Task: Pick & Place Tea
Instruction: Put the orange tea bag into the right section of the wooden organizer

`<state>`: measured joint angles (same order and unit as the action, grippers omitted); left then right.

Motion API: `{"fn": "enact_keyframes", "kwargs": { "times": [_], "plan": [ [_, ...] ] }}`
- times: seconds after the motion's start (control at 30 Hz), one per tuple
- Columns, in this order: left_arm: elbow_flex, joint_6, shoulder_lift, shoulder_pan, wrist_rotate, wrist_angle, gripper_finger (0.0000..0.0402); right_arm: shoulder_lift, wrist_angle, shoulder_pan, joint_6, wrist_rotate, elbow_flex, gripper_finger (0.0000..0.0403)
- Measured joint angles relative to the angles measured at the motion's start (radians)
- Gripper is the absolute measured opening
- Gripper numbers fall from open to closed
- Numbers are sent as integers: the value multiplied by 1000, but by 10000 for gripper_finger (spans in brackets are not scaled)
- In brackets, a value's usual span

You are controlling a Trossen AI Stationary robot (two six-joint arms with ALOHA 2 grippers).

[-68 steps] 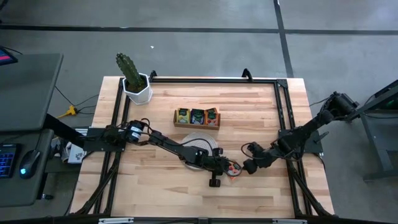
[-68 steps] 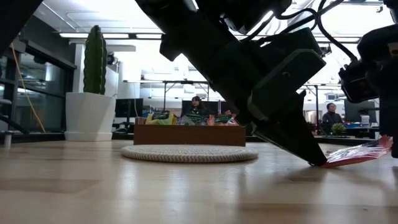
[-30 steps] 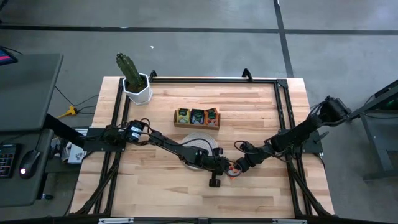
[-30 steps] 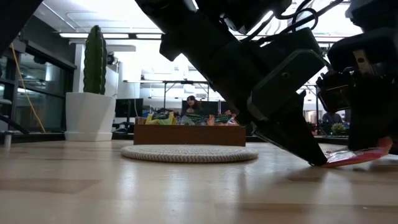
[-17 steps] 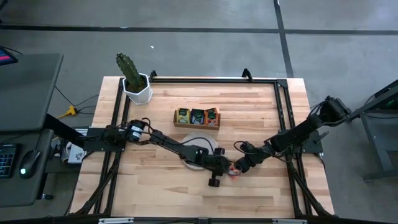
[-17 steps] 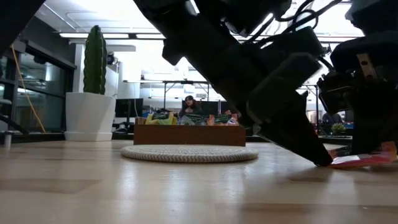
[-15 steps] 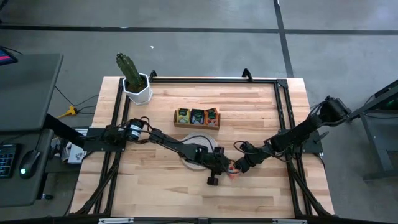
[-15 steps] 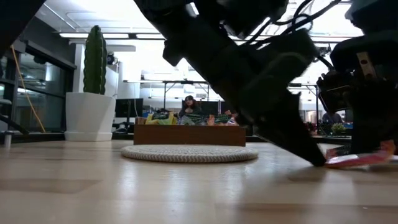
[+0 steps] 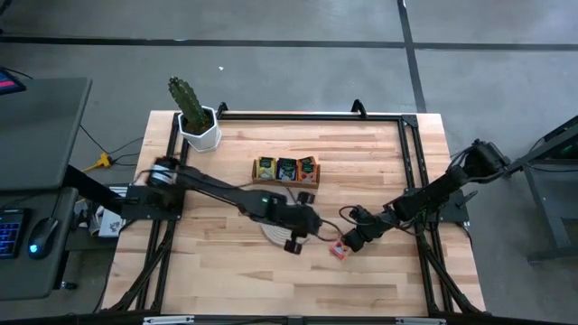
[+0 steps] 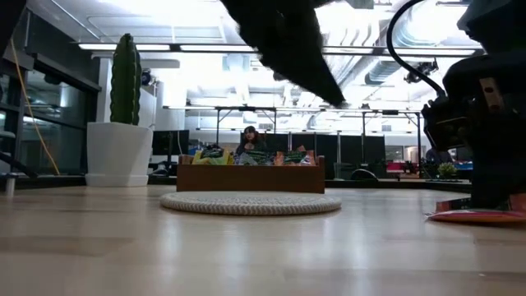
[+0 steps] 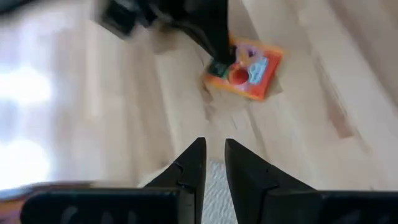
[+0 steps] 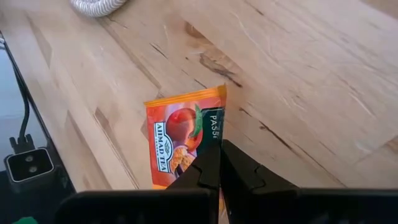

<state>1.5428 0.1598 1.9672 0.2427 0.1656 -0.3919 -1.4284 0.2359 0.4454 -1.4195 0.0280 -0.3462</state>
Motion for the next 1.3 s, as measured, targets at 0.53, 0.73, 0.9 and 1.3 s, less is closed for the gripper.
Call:
{"fn": "enact_keyframes", "kwargs": {
  "times": [0.53, 0.73, 0.9, 1.3],
  "plan": [
    [-911, -193, -752, -62, 66, 564, 58, 15, 68, -30, 101, 103, -5, 0],
    [-1109, -210, -998, -61, 64, 686, 58, 69, -153, -137, 361, 55, -171, 0],
    [-1238, -218, -1180, -62, 110, 712, 58, 76, -572, -258, 653, 15, -454, 0],
    [-1453, -246, -1455, -67, 0, 868, 58, 74, -925, -510, 1181, 15, -866, 0]
  ]
}}
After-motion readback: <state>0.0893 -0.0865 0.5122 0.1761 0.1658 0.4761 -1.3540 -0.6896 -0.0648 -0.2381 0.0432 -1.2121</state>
